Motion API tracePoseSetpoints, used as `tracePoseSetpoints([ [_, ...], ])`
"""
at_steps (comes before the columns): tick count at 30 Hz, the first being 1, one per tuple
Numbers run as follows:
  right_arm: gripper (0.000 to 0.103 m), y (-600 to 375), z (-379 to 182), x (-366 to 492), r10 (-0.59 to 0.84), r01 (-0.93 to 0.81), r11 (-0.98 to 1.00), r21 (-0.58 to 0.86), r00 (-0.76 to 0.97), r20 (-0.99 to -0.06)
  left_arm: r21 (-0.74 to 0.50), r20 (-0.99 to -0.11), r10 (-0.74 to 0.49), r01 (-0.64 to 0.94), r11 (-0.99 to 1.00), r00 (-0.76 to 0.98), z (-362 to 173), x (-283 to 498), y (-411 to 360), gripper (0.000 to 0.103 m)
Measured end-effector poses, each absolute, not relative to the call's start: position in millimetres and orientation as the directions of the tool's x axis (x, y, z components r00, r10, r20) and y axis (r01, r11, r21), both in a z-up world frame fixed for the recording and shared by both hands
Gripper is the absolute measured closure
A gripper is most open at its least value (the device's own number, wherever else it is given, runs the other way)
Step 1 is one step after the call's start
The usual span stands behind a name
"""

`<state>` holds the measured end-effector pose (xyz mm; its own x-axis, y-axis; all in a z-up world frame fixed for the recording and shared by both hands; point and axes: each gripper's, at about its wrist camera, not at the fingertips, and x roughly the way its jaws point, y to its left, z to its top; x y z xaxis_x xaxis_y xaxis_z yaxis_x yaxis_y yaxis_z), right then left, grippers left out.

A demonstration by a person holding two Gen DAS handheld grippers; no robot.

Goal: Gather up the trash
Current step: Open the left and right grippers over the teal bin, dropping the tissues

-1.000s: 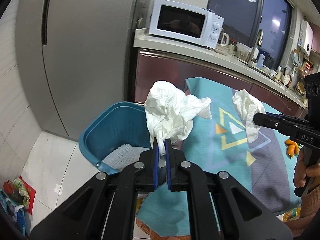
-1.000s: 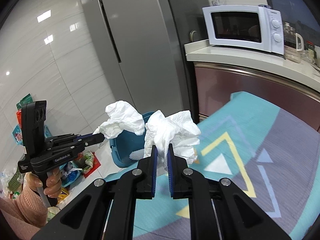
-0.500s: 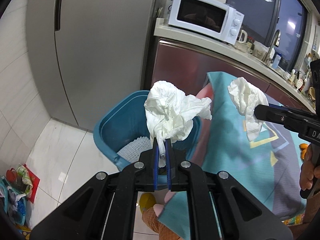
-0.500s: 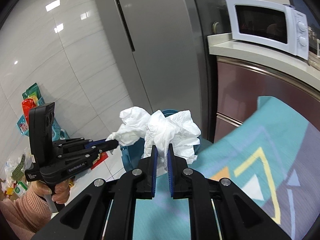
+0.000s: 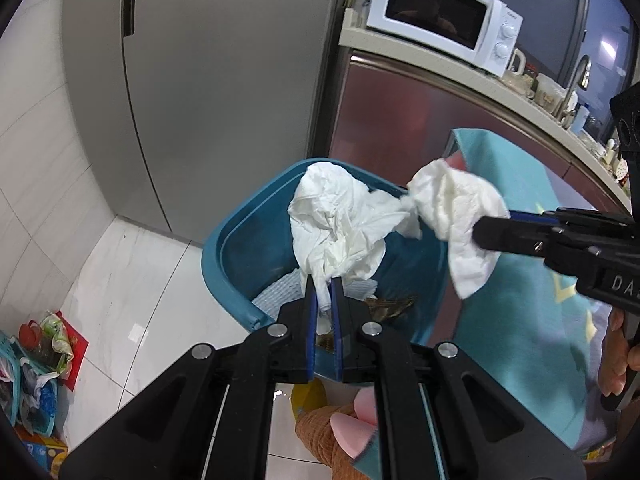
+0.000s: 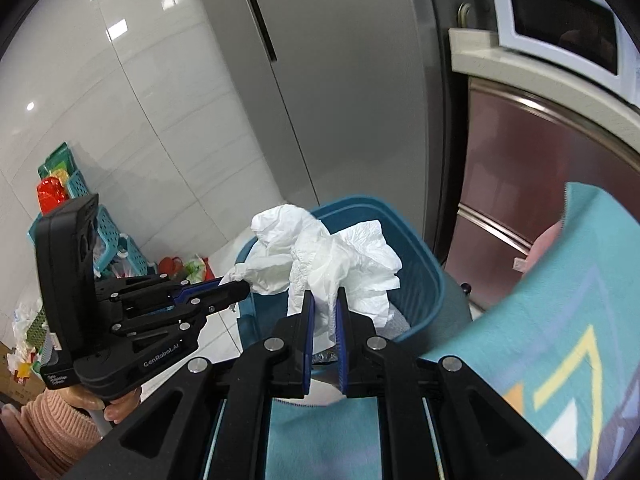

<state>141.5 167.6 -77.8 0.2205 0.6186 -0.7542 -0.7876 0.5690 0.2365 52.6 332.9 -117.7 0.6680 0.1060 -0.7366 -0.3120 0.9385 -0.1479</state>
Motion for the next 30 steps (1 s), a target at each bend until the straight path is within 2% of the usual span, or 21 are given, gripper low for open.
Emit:
tracePoseSetpoints([
  [7,0.091,192,-98,150,0.542,-0.773,0.603,0.197,0.216,-0.812,-0.148,-0.767,0.106,-0.336,0.930,0.633,-138,77,344,0.093],
  [9,0.086,198,-102,150,0.519,-0.771,0.611,0.177,0.222,-0.825,-0.144,-0.777,0.106,-0.339,0.930,0.621,-145,88,346,0.092],
  [14,0.079,200,-108,157,0.511,-0.754,0.630,0.184,0.225,-0.830,-0.174,-0.792,0.081,-0.350,0.921,0.606,-161,105,349,0.092],
  [17,0.078,196,-108,159,0.517,-0.746,0.638,0.192,0.230,-0.824,-0.181,-0.791,0.079,-0.355,0.917,0.606,-164,110,348,0.089],
  [22,0.077,181,-102,155,0.541,-0.742,0.637,0.207,0.241,-0.806,-0.192,-0.766,0.079,-0.343,0.920,0.639,-157,99,345,0.085],
  [30,0.073,141,-78,129,0.600,-0.750,0.622,0.224,0.272,-0.752,-0.206,-0.676,0.050,-0.253,0.945,0.735,-121,67,316,0.076],
])
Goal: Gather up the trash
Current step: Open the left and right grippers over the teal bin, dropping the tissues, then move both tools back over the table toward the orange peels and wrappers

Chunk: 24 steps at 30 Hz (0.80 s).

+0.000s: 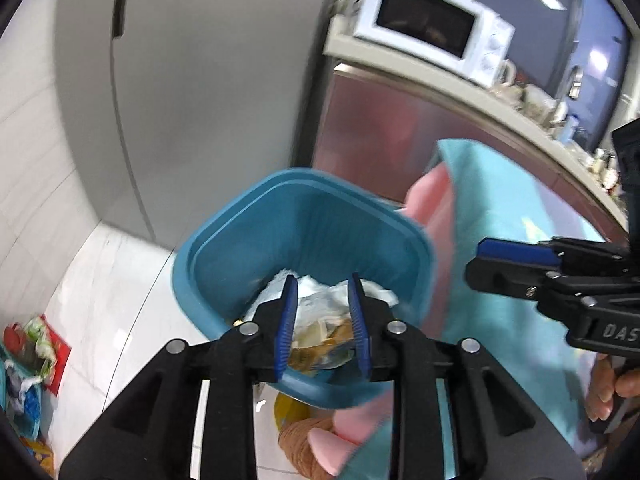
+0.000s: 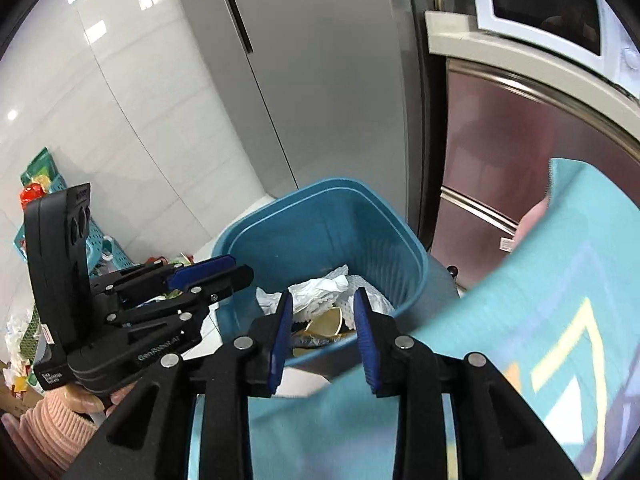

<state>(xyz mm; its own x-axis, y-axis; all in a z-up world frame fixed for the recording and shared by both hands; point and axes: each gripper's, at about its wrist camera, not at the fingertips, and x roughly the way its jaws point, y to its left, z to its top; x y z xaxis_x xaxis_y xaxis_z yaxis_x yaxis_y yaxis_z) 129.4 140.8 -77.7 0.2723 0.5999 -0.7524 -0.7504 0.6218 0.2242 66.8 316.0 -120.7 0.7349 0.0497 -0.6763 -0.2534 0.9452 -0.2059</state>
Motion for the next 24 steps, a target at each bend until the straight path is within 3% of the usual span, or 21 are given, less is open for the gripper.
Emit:
tracePoseSetpoints([
  [9,0.065,68,-52,92,0.631,-0.736,0.646,0.201,0.366,-0.684,-0.201,-0.564,-0.060,-0.067,0.977,0.824,-76,38,248,0.061],
  [24,0.065,-107,-47,59,0.453,-0.449,0.872,0.192,0.598,-0.661,-0.193,-0.561,-0.395,0.349,0.917,0.727,-70,51,72,0.059],
])
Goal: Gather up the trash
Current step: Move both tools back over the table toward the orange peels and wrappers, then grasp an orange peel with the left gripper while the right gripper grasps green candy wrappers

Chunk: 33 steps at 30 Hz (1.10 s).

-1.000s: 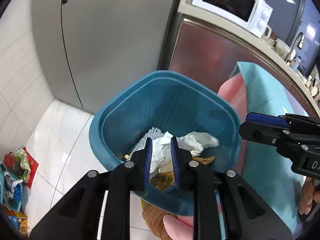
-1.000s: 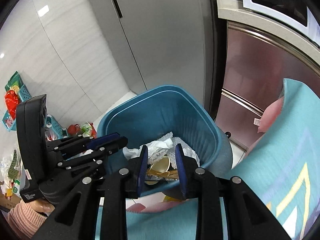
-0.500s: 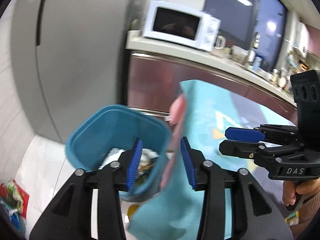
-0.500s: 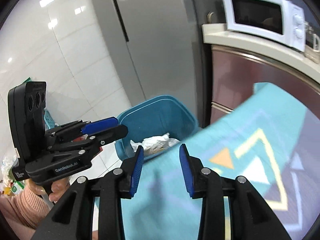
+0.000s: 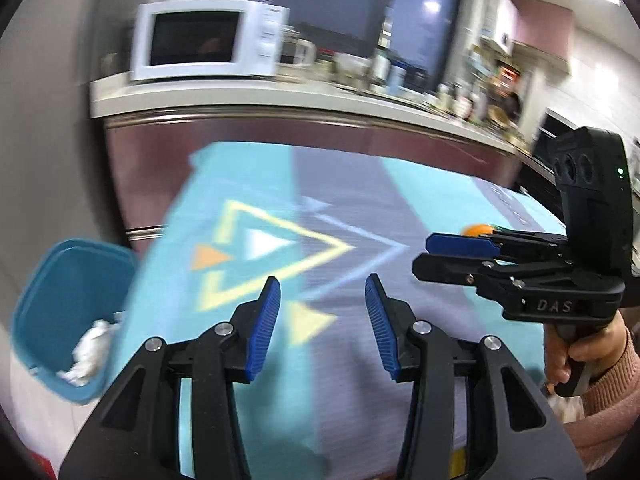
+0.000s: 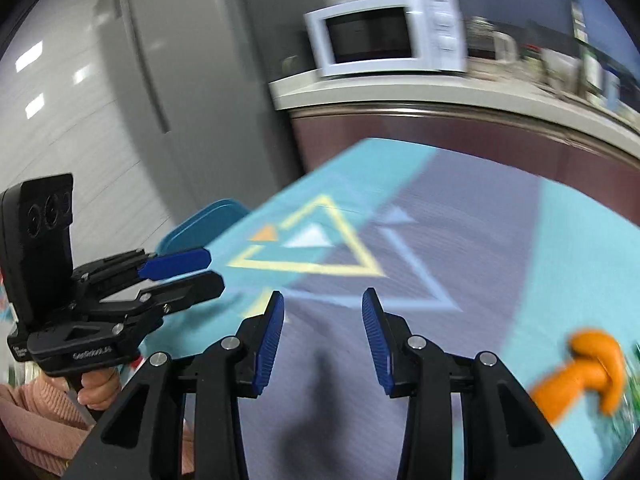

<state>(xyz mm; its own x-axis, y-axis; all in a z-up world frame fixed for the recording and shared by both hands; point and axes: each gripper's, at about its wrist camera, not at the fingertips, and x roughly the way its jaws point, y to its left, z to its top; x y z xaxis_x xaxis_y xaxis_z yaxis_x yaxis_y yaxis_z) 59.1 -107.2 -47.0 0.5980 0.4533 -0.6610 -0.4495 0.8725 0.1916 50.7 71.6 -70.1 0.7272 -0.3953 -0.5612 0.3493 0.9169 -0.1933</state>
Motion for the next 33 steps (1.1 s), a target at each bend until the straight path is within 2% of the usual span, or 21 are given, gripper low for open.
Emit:
tracePoseSetpoints([
  [9,0.065,-210,-49,34,0.265,-0.197,0.964,0.177,0.710,-0.652,-0.175,-0.598,-0.505,0.514,0.840,0.622,-79,63,-22,0.059],
  [20,0.064,-313,-48,33,0.103,0.049,0.976,0.214,0.759,-0.643,-0.144,-0.638,-0.545,0.611,0.779,0.544,-84,86,-102,0.057],
  [23,0.059,-334,-50,25,0.068,0.102,0.969,0.225,0.765,-0.640,-0.138,-0.650,-0.546,0.625,0.768,0.528,-86,91,-118,0.055],
  [31,0.058,-370,-72,3,0.065,0.188,0.937,0.295,0.735,-0.675,-0.117,-0.697,-0.524,0.643,0.757,0.489,-95,109,-150,0.055],
  [33,0.055,-375,-78,-1,0.078,0.198,0.928,0.316,0.725,-0.684,-0.101,-0.713,-0.509,0.648,0.755,0.482,-99,113,-159,0.055],
])
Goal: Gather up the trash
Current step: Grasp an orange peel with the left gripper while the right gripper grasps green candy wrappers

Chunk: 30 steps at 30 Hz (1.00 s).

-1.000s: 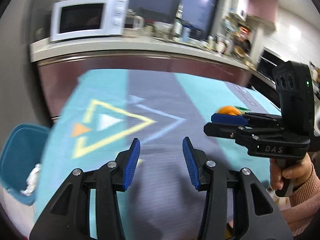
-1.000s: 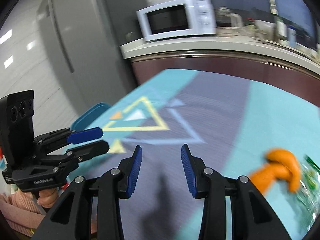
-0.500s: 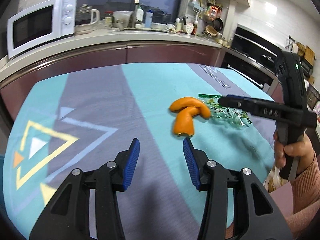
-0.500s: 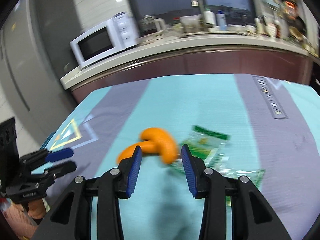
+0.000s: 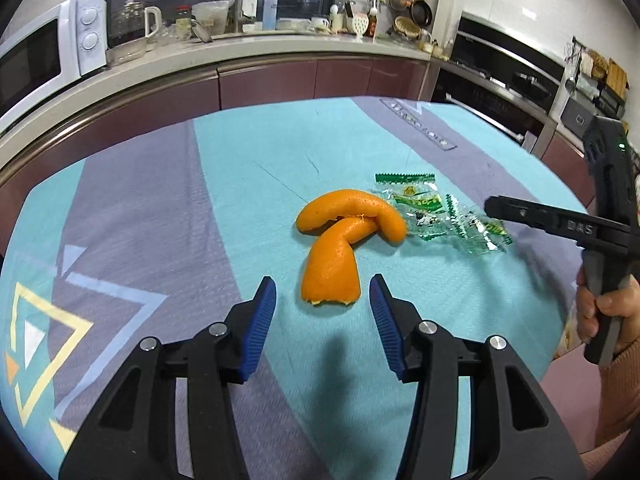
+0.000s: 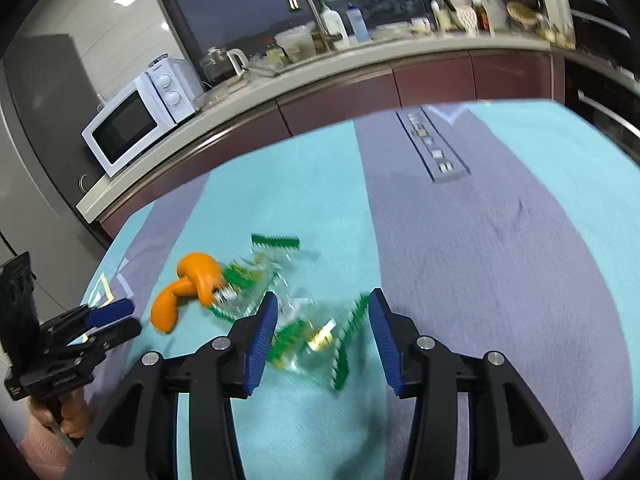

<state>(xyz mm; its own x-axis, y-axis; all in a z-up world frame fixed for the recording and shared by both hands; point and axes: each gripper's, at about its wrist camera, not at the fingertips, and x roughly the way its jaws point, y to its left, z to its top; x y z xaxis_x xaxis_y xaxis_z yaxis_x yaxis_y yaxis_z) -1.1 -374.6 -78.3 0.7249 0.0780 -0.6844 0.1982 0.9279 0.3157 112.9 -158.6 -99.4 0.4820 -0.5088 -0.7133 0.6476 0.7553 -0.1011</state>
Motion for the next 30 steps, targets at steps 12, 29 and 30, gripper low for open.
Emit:
tracePoseSetpoints([
  [12,0.073,-375,-90,-4,0.147,0.169,0.913,0.371,0.713,-0.686,-0.153,-0.755,-0.509,0.644,0.750,0.413,-116,132,-176,0.079],
  [29,0.097,-356,-56,-21,0.114,0.100,0.952,0.289,0.759,-0.640,-0.185,-0.684,-0.574,0.655,0.733,0.450,-90,104,-136,0.090],
  [30,0.097,-354,-54,-20,0.121,0.091,0.953,0.290,0.761,-0.637,-0.187,-0.678,-0.575,0.649,0.738,0.458,-88,102,-130,0.090],
])
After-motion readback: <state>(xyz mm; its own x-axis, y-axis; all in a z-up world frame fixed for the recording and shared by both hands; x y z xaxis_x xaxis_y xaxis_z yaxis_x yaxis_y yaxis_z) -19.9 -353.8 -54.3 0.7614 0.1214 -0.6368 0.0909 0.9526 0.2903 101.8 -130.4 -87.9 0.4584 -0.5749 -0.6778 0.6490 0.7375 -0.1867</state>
